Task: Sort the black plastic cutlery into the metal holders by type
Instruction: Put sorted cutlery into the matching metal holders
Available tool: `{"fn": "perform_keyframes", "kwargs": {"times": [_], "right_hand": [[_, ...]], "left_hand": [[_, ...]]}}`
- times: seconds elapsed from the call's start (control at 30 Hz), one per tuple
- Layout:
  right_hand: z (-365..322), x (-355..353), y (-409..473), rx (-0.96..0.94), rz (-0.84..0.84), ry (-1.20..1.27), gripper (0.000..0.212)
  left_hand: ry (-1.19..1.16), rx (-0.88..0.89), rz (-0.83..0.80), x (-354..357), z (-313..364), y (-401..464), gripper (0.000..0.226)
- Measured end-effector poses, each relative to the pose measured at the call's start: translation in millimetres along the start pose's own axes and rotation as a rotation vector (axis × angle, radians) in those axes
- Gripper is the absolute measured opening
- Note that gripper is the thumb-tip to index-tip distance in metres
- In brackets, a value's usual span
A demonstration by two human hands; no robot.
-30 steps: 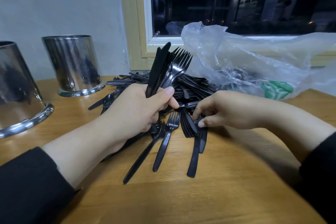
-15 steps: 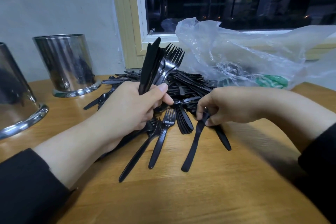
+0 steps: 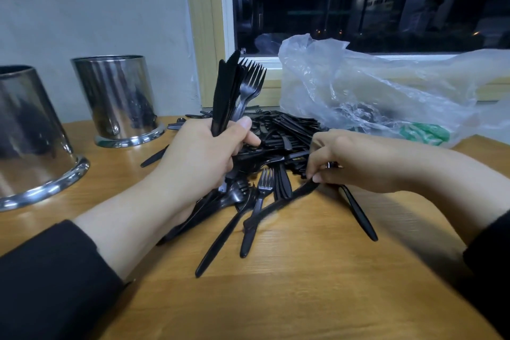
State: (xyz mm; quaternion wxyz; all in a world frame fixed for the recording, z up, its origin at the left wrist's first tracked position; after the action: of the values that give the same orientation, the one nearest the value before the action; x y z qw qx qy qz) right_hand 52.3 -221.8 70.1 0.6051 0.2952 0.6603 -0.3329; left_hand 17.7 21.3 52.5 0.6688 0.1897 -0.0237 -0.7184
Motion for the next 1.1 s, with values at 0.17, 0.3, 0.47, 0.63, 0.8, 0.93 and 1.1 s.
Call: {"fn": "perform_keyframes", "kwargs": {"times": [0.17,0.3,0.47,0.63,0.8,0.93,1.1], "right_hand": [[-12,-13,-13,-0.049,0.091,0.454,0.015],[-22,-19,-14,-0.144,0.251,0.715,0.009],[-27,-10,-5,-0.151,0.458,0.988,0.019],[-29,-3,4,-0.181,0.525,1.232,0.03],[-25,-10,1,-0.132,0.644,1.203,0.027],[1,-2,4,0.219,0.709,0.594,0.03],[6,10,15,0.317,0.556,0.294,0.023]], "left_hand": [[0.088,0.006,0.03,-3,2,2,0.035],[0.188,0.015,0.021,-2,8,0,0.037],[0.361,0.031,-0.041,4,10,-3,0.043],[0.369,0.079,-0.148,6,8,-5,0.055],[0.356,0.063,-0.113,6,6,-3,0.045],[0.163,0.026,0.001,2,1,2,0.044],[-0.019,-0.019,0.071,2,1,3,0.046]]}}
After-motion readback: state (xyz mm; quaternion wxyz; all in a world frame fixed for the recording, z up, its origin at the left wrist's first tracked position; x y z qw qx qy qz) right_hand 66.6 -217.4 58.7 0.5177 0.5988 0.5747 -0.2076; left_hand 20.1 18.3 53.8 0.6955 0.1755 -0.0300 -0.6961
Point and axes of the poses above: each hand's wrist, its own y-axis towards the middle knuckle, its own x-axis out of the palm, z = x × y, the point moved 1 cm from there along y, towards the middle knuckle, and after that the axes turned 5 degrees about -z, right-handed, at the moved point
